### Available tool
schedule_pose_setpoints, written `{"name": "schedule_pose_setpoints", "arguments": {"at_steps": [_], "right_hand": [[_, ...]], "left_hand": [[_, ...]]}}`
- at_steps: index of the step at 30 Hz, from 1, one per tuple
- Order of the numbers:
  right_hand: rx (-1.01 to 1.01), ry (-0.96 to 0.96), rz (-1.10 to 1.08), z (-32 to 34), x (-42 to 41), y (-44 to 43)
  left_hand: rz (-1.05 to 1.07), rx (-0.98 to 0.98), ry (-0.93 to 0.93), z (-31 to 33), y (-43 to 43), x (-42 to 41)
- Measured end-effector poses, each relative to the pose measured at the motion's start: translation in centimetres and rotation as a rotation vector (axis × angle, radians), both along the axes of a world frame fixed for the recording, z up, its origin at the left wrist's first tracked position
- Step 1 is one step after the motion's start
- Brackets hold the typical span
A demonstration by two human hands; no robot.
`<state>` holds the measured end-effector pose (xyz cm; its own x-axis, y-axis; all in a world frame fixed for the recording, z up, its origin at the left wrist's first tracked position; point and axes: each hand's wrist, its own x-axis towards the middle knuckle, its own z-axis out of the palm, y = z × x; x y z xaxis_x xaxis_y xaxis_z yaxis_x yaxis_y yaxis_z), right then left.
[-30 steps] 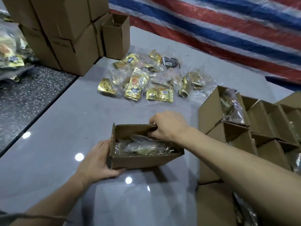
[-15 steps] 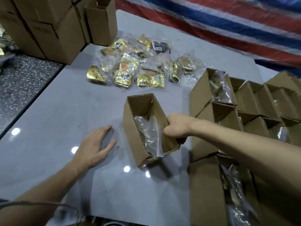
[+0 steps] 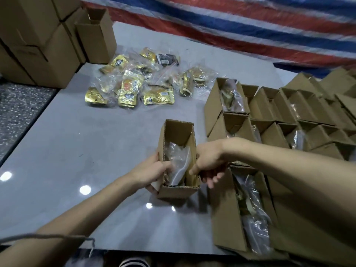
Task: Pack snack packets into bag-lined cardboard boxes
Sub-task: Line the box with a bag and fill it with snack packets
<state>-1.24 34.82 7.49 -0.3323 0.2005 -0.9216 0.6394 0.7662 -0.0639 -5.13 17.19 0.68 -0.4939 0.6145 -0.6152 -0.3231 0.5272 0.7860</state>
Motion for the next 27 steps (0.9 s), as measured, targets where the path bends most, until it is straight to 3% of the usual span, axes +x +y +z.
{"name": "schedule_pose_setpoints", "arguments": {"at_steps": [7,20,22,27], "right_hand": [[0.026,-0.03,0.047,1.6,2.3,0.3],[0.027,-0.045,0.085,3.0,3.8,-0.1],[0.076,0.068,0.13,3.5,3.2,-0.5],[0.367,0.571,0.353,3.4,1.8,-1.2]], "left_hand": [[-0.099,-0.11,-0.009,1.6,0.9,3.0],[-0.272,-0.117,-0.035,1.6,2.5,8.6],[-0.272,-0.102,-0.018,2.2,2.9,9.1],[-0.275,-0.169,-0.026,0.5,1.9,8.2]]}}
